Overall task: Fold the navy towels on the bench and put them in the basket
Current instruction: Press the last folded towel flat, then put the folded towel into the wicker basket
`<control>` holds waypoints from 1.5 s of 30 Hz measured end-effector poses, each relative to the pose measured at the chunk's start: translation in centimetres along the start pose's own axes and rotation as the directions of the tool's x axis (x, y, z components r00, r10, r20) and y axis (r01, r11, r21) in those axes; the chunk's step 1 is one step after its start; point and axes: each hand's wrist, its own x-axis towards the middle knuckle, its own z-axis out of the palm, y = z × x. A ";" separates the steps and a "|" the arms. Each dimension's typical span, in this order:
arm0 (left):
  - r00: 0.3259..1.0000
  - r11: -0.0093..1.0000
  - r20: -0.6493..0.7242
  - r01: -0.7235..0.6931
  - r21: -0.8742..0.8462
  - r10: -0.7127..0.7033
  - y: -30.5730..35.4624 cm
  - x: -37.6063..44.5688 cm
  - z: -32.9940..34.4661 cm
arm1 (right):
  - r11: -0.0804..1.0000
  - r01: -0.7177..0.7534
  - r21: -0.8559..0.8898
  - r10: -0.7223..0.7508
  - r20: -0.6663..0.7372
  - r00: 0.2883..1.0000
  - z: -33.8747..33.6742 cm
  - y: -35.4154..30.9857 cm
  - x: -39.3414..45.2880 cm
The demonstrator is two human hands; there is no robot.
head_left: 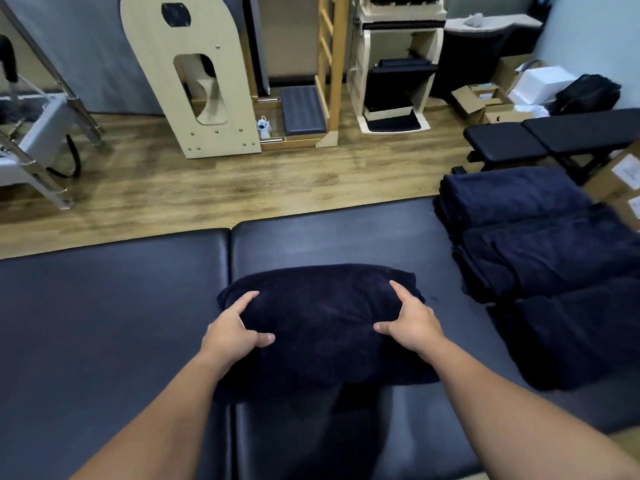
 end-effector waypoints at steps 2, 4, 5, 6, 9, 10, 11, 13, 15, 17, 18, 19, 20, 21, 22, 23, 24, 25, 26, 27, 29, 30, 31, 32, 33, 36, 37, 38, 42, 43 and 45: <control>0.999 1.000 0.042 -0.021 0.017 0.021 -0.4 -0.7 0.3 | 0.998 -0.047 0.039 0.048 -0.031 0.998 0.8 1.6 -2.2; 0.996 0.997 0.071 -0.056 0.048 0.052 -0.8 -1.5 0.6 | 0.994 -0.082 0.065 0.086 -0.050 0.995 1.4 2.9 -4.5; 0.993 0.994 0.088 -0.083 0.077 0.076 -1.0 -2.1 0.8 | 0.992 -0.103 0.078 0.108 -0.060 0.992 1.8 3.7 -6.0; 0.989 0.988 0.103 -0.116 0.106 0.105 -1.2 -2.5 1.0 | 0.989 -0.121 0.089 0.128 -0.077 0.989 2.2 4.4 -7.2; 0.972 0.968 0.161 -0.194 0.157 0.169 -1.6 -4.1 1.8 | 0.977 -0.177 0.120 0.193 -0.137 0.972 3.6 6.8 -11.2; 0.964 0.962 0.187 -0.219 0.162 0.188 -1.8 -4.7 2.1 | 0.971 -0.195 0.137 0.216 -0.155 0.964 4.0 7.6 -12.5; 0.955 0.957 0.213 -0.240 0.161 0.204 -2.0 -5.2 2.4 | 0.967 -0.206 0.148 0.230 -0.170 0.958 4.2 8.3 -13.6; 0.936 0.944 0.259 -0.284 0.167 0.236 -2.3 -6.1 3.3 | 0.955 -0.232 0.184 0.266 -0.192 0.945 4.6 9.9 -15.7; 0.917 0.932 0.305 -0.320 0.171 0.259 -2.5 -6.9 4.3 | 0.936 -0.259 0.238 0.309 -0.202 0.929 4.9 11.6 -17.8; 0.888 0.914 0.366 -0.363 0.181 0.280 -2.3 -7.7 5.7 | 0.916 -0.289 0.277 0.353 -0.220 0.909 4.9 13.4 -19.8; 0.870 0.905 0.398 -0.385 0.183 0.290 -2.1 -8.2 6.4 | 0.908 -0.305 0.289 0.375 -0.231 0.898 4.9 14.3 -20.8; 0.851 0.898 0.430 -0.405 0.174 0.301 -1.7 -8.7 7.1 | 0.898 -0.316 0.304 0.393 -0.238 0.888 4.9 15.2 -21.8; 0.828 0.888 0.466 -0.428 0.168 0.311 -1.3 -9.2 8.2 | 0.883 -0.331 0.332 0.419 -0.242 0.875 4.8 16.3 -22.9; 0.805 0.879 0.500 -0.448 0.160 0.320 -0.9 -9.7 9.2 | 0.870 -0.341 0.355 0.439 -0.247 0.864 4.7 17.4 -23.8; 0.781 0.869 0.533 -0.469 0.158 0.324 -0.5 -10.2 10.4 | 0.855 -0.353 0.379 0.463 -0.254 0.849 4.6 18.6 -24.9; 0.760 0.860 0.562 -0.485 0.155 0.327 -0.1 -10.7 11.6 | 0.844 -0.368 0.390 0.485 -0.263 0.834 4.5 19.8 -25.9; 0.742 0.853 0.585 -0.498 0.154 0.328 0.2 -11.1 12.7 | 0.834 -0.384 0.396 0.505 -0.270 0.820 4.5 20.9 -26.8; 0.719 0.843 0.612 -0.516 0.151 0.330 0.7 -11.7 14.1 | 0.821 -0.403 0.404 0.530 -0.279 0.801 4.4 22.2 -27.9; 0.701 0.836 0.634 -0.527 0.150 0.328 1.1 -12.2 15.4 | 0.809 -0.417 0.415 0.551 -0.287 0.784 4.2 23.3 -28.7; 0.677 0.826 0.659 -0.545 0.147 0.329 1.6 -12.9 17.0 | 0.791 -0.430 0.434 0.575 -0.291 0.764 4.1 24.7 -29.7; 0.639 0.814 0.698 -0.565 0.138 0.325 2.6 -14.2 19.8 | 0.764 -0.440 0.472 0.606 -0.293 0.739 3.6 27.0 -31.3; 0.617 0.803 0.719 -0.579 0.140 0.320 3.2 -15.1 21.5 | 0.745 -0.444 0.498 0.626 -0.291 0.723 3.3 28.5 -32.2; 0.598 0.792 0.736 -0.594 0.143 0.316 3.7 -16.0 23.0 | 0.729 -0.448 0.518 0.642 -0.291 0.709 2.9 29.8 -32.9; 0.581 0.780 0.753 -0.608 0.148 0.310 4.3 -17.0 24.8 | 0.712 -0.451 0.539 0.659 -0.288 0.695 2.5 31.3 -33.7; 0.566 0.771 0.766 -0.618 0.151 0.304 4.7 -18.0 26.4 | 0.700 -0.458 0.548 0.671 -0.284 0.685 2.1 32.7 -34.4; 0.543 0.749 0.786 -0.642 0.162 0.296 6.0 -21.2 30.9 | 0.670 -0.464 0.580 0.698 -0.278 0.660 0.7 37.0 -36.4; 0.538 0.742 0.790 -0.650 0.165 0.295 6.5 -22.3 32.6 | 0.662 -0.460 0.591 0.702 -0.273 0.658 0.1 38.7 -37.0; 0.530 0.735 0.794 -0.658 0.164 0.297 6.9 -23.4 34.0 | 0.656 -0.456 0.602 0.704 -0.271 0.656 -0.5 40.2 -37.6; 0.520 0.733 0.801 -0.662 0.157 0.298 8.3 -27.3 39.8 | 0.636 -0.411 0.654 0.702 -0.269 0.659 -3.2 46.3 -39.5; 0.520 0.738 0.802 -0.656 0.156 0.293 8.7 -28.0 41.1 | 0.631 -0.405 0.662 0.703 -0.268 0.658 -4.0 47.7 -39.8; 0.521 0.734 0.799 -0.661 0.156 0.299 9.5 -29.2 43.5 | 0.624 -0.401 0.671 0.709 -0.269 0.652 -5.6 50.1 -40.1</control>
